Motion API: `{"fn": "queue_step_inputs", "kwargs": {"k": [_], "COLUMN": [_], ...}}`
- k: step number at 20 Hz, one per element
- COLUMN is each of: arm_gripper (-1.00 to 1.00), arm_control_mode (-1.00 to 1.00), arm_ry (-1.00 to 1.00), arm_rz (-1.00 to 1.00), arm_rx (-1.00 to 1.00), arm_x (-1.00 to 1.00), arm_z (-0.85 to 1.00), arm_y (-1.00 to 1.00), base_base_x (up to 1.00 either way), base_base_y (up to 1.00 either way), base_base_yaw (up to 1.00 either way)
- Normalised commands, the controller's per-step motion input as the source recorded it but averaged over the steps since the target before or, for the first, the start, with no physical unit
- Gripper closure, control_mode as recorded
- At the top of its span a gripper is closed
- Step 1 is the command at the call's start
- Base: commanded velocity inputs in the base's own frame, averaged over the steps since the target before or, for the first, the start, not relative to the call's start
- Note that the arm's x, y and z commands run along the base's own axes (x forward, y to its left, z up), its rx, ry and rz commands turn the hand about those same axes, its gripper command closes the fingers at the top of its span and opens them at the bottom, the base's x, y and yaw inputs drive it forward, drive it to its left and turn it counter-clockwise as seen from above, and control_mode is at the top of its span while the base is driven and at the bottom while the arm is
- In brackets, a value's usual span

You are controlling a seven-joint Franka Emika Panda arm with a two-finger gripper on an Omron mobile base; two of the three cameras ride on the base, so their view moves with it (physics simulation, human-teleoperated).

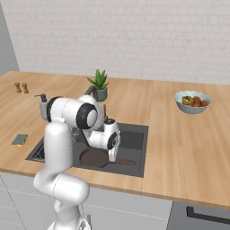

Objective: Pick the pan and sponge and place them into the sink. Then turn on the water.

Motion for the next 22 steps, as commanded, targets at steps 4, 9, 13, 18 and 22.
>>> {"fn": "queue_step_inputs", "kwargs": {"k": [4, 9, 13, 18, 22], "arm_gripper": [-1.0, -1.0, -1.0, -1.0, -1.0], "arm_control_mode": [-1.0, -1.0, -1.0, -1.0, -1.0], "arm_ry": [0.0, 0.0, 0.0, 0.0, 0.0], "arm_rz": [0.0, -0.03, -0.07, -0.05, -0.14], "arm_rx": [0.0, 0.0, 0.0, 0.0, 0.0], "arm_x": [-0.1, -0.6, -0.72, -0.74, -0.58], "arm_z": [0.75, 0.85, 0.99, 1.0, 0.94], "arm_y": [-0.06, -0.04, -0.22, -0.17, -0.01], "base_base_x": [0.0, 0.0, 0.0, 0.0, 0.0], "base_base_y": [0.0, 0.0, 0.0, 0.0, 0.0], "base_base_yaw": [0.0, 0.0, 0.0, 0.0, 0.0]}}
